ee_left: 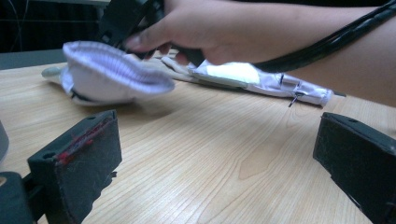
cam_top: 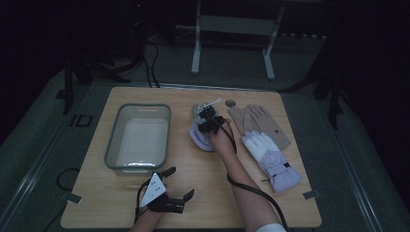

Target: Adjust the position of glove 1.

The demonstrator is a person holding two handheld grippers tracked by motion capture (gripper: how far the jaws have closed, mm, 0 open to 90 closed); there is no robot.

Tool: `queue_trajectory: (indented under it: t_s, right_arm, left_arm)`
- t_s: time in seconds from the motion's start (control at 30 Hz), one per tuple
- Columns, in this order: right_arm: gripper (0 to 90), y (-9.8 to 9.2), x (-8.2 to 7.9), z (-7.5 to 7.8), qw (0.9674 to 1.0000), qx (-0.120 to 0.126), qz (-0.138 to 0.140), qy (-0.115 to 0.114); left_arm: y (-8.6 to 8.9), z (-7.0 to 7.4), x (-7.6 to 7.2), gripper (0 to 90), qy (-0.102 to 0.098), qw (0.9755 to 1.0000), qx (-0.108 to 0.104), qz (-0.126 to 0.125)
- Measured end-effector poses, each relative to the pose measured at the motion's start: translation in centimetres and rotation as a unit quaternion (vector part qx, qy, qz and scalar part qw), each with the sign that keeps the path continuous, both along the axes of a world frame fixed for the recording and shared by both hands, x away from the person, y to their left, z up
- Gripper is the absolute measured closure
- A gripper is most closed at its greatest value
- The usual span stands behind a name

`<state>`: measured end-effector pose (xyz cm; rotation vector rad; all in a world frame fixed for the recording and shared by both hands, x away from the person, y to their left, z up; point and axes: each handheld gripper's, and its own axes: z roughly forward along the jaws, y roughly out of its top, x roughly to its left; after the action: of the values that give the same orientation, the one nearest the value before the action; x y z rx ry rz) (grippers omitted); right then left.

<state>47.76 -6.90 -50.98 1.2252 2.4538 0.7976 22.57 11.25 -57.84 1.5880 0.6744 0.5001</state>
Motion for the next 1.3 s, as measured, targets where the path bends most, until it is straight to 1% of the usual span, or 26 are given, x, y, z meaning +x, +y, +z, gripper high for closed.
queue_trajectory:
  t_s: [0.03,0.07,0.1,0.13,0.2,0.23,0.3,0.33,0.37,0.4,0.43,0.5,0.53,0.57,0.6,0.7,0.77,0.83,0.97,1.1,1.17,1.27,1.3]
  right_arm:
    - [76.1,-0.5,-0.7,0.9,0.9997,0.007,0.021,-0.012]
    - [76.1,-0.6,-1.0,1.3,0.9995,0.003,0.024,-0.02]
    - [76.1,-0.8,-1.5,1.8,0.9987,-0.01,0.034,-0.036]
    - [76.1,-0.9,-1.9,2.2,0.9983,-0.011,0.037,-0.043]
    - [76.1,-1.5,-2.6,3.0,0.9978,-0.008,0.044,-0.05]
    - [76.1,-1.9,-3.1,3.6,0.9971,-0.004,0.048,-0.058]
    - [76.1,-2.6,-3.8,4.2,0.9969,0.012,0.053,-0.058]
    - [76.1,-3.0,-4.2,4.5,0.9964,0.015,0.058,-0.06]
    - [75.9,-3.2,-4.8,4.8,0.9956,0.012,0.067,-0.064]
    - [75.8,-3.5,-5.2,5.0,0.9949,0.013,0.072,-0.07]
    - [75.7,-3.7,-5.6,5.1,0.9945,0.016,0.076,-0.07]
    - [75.4,-4.3,-6.2,5.1,0.9945,0.012,0.073,-0.074]
    - [75.4,-4.7,-6.4,5.0,0.9949,0.02,0.072,-0.068]
    - [75.4,-4.9,-6.6,4.8,0.995,0.021,0.075,-0.063]
    - [75.4,-5.1,-6.8,4.6,0.9947,0.016,0.076,-0.067]
    - [75.4,-5.4,-7.3,3.6,0.9947,0.013,0.08,-0.063]
    - [75.2,-5.4,-7.3,2.7,0.9948,0.007,0.082,-0.06]
    - [75.1,-5.4,-7.1,1.9,0.9952,0.006,0.082,-0.053]
    - [74.9,-5.3,-6.6,0.3,0.9956,-0.004,0.078,-0.052]
    - [73.3,-5.2,-6.0,-1.2,0.9964,-0.013,0.075,-0.039]
    - [71.7,-5.2,-5.7,-1.9,0.9968,-0.013,0.071,-0.032]
    - [67.2,-5.3,-5.5,-2.4,0.9973,0.001,0.066,-0.031]
    - [63.8,-5.4,-5.5,-2.5,0.9976,0.006,0.063,-0.027]
  left_arm:
    - [0.0,0.0,0.0,1.3,0.0,1.0,0.0,0.0]
    - [0.0,0.0,0.0,1.3,-0.001,1.0,0.0,0.001]
    - [0.0,0.0,0.0,1.3,-0.001,1.0,0.0,0.001]
    - [0.0,0.0,0.0,1.3,-0.001,1.0,0.0,0.001]
    - [0.0,0.0,0.0,1.3,-0.001,1.0,0.0,0.002]
    - [0.0,0.0,0.0,1.3,-0.001,1.0,0.0,0.002]
    - [0.0,0.0,0.0,1.3,-0.001,1.0,-0.001,0.002]
    - [0.0,0.0,0.0,1.3,-0.001,1.0,0.0,0.002]
    - [0.0,0.0,0.0,1.3,-0.001,1.0,-0.001,0.002]
    - [0.0,0.0,0.0,1.3,-0.001,1.0,0.0,0.002]
    - [0.0,0.0,0.0,1.3,-0.001,1.0,0.0,0.003]
    - [0.0,0.0,-0.1,1.3,-0.002,1.0,0.001,0.004]
    - [0.0,0.0,-0.1,1.3,-0.003,1.0,0.002,0.004]
    - [0.0,0.0,-0.1,1.3,-0.004,1.0,0.002,0.004]
    - [-0.1,0.0,-0.1,1.3,-0.004,1.0,0.002,0.004]
    - [-0.1,0.0,-0.1,1.3,-0.002,1.0,0.002,0.004]
    - [-0.1,0.0,-0.1,1.3,-0.002,1.0,0.003,0.003]
    - [-0.1,0.0,-0.1,1.3,-0.002,1.0,0.003,0.001]
    - [0.0,0.0,-0.1,1.3,-0.002,1.0,0.001,0.002]
    - [0.0,0.0,-0.1,1.3,-0.002,1.0,0.001,0.0]
    - [0.0,0.0,-0.1,1.3,-0.003,1.0,0.002,0.0]
    - [-0.1,0.0,0.0,1.3,-0.001,1.0,0.001,0.002]
    - [-0.1,0.0,0.0,1.3,-0.001,1.0,0.002,0.002]
